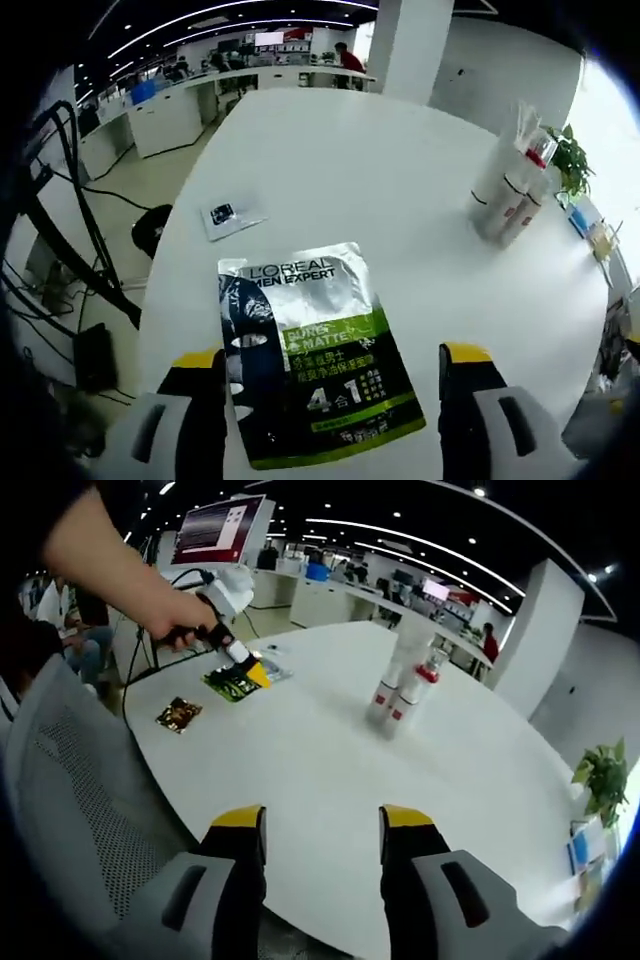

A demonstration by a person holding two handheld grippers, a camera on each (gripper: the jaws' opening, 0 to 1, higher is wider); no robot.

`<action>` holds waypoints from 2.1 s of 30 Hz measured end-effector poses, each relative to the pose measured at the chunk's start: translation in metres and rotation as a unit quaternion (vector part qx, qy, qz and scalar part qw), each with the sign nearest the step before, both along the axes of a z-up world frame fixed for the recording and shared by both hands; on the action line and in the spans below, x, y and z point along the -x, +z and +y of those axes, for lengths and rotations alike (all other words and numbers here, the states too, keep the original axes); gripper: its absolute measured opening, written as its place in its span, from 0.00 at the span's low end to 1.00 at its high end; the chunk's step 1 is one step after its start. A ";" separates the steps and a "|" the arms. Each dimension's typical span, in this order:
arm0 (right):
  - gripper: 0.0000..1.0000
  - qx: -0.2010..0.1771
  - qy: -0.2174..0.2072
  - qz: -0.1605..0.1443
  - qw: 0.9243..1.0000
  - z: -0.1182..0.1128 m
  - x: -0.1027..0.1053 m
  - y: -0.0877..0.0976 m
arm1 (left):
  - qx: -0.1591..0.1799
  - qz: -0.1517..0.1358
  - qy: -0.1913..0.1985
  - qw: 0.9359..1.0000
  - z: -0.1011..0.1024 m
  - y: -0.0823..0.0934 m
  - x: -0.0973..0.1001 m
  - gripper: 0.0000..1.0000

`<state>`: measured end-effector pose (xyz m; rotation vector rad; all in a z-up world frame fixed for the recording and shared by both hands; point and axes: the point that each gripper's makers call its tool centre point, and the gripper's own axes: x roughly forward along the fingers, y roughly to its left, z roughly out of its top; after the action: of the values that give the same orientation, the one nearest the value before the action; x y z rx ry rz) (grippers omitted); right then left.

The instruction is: Arrange the skincare products in the storage area until every visible bottle or jar stands upright without overlapping.

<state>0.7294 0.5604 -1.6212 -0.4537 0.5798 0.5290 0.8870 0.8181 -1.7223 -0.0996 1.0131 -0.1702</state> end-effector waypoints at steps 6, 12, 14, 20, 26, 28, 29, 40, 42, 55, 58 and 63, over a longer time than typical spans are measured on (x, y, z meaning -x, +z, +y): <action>0.41 0.007 0.004 0.000 1.000 -0.001 0.001 -0.002 | -0.063 0.014 -0.029 0.998 0.009 -0.009 -0.003 0.88; 0.40 0.013 0.003 -0.002 1.000 -0.002 0.001 -0.002 | -0.063 0.001 -0.028 0.998 0.007 -0.007 0.001 0.84; 0.40 0.017 0.004 -0.002 1.000 -0.003 0.001 -0.003 | -0.063 -0.004 -0.041 0.997 0.006 -0.006 0.002 0.81; 0.40 0.027 0.010 -0.001 1.000 -0.002 0.002 -0.005 | -0.059 -0.017 -0.064 0.996 0.004 -0.005 0.006 0.75; 0.39 0.034 0.013 0.000 0.999 -0.002 0.003 -0.006 | -0.058 -0.018 -0.101 0.993 -0.002 -0.003 0.012 0.62; 0.39 0.033 0.013 0.000 0.999 -0.002 0.002 -0.006 | -0.058 -0.019 -0.105 0.993 -0.002 -0.003 0.013 0.61; 0.39 0.033 0.012 0.001 0.999 -0.002 0.002 -0.006 | -0.057 -0.019 -0.108 0.992 -0.003 -0.002 0.014 0.61; 0.39 0.042 0.019 0.004 0.999 -0.001 0.004 -0.009 | -0.029 -0.021 -0.162 0.986 -0.019 0.006 0.024 0.24; 0.39 0.042 0.019 0.004 0.999 -0.001 0.004 -0.009 | -0.027 -0.021 -0.164 0.986 -0.018 0.008 0.024 0.23; 0.38 0.001 0.018 0.024 1.000 0.006 0.008 -0.007 | 0.130 -0.035 -0.143 0.981 -0.066 0.045 0.040 0.12; 0.39 -0.033 0.010 0.025 0.999 0.010 0.007 -0.002 | 0.167 -0.057 -0.170 0.970 -0.097 0.063 0.063 0.11; 0.46 -0.143 -0.006 0.037 0.989 0.022 0.007 0.016 | 0.220 -0.084 -0.185 0.954 -0.131 0.086 0.110 0.10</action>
<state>0.7220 0.5823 -1.6054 -0.1589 0.5671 0.6081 0.7774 0.6875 -1.6358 -0.2958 0.8016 -0.7363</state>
